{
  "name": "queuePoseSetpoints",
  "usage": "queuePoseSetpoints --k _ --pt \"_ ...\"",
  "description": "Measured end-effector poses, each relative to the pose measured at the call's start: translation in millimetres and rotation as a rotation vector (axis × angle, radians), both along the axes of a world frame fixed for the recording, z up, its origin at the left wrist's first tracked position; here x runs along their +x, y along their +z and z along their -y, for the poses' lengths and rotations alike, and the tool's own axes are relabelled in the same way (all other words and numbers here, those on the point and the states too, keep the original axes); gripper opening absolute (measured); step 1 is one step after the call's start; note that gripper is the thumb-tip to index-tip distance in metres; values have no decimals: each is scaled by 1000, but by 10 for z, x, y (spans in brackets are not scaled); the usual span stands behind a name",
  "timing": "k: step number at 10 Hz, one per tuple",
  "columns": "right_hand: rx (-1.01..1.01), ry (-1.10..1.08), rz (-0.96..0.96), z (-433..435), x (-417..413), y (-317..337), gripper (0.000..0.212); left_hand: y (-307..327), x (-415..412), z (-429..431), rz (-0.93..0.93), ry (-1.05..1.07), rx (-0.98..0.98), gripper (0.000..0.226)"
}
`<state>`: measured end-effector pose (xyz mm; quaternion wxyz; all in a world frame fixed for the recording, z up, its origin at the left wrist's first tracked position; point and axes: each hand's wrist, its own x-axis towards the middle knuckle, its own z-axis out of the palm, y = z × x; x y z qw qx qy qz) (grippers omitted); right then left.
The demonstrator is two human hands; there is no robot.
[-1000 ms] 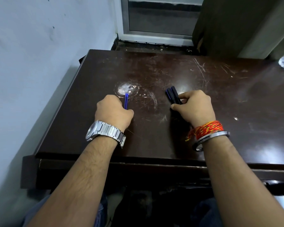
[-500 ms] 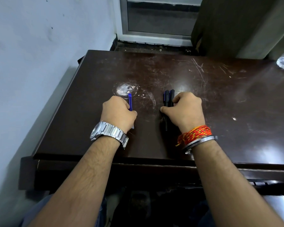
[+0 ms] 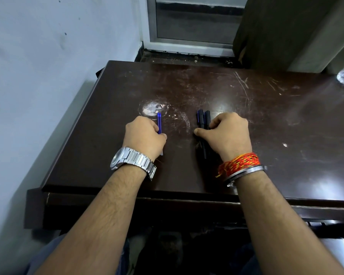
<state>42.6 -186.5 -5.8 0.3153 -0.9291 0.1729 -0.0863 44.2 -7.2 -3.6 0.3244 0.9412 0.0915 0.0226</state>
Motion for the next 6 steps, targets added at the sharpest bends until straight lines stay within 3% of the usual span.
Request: queuePoseSetpoints --k 3,6 --pt "-4 6 -22 14 3 4 41 -22 7 -22 6 -4 -21 8" --pt "12 -68 211 -117 -83 60 38 -5 9 -90 13 34 -66 33"
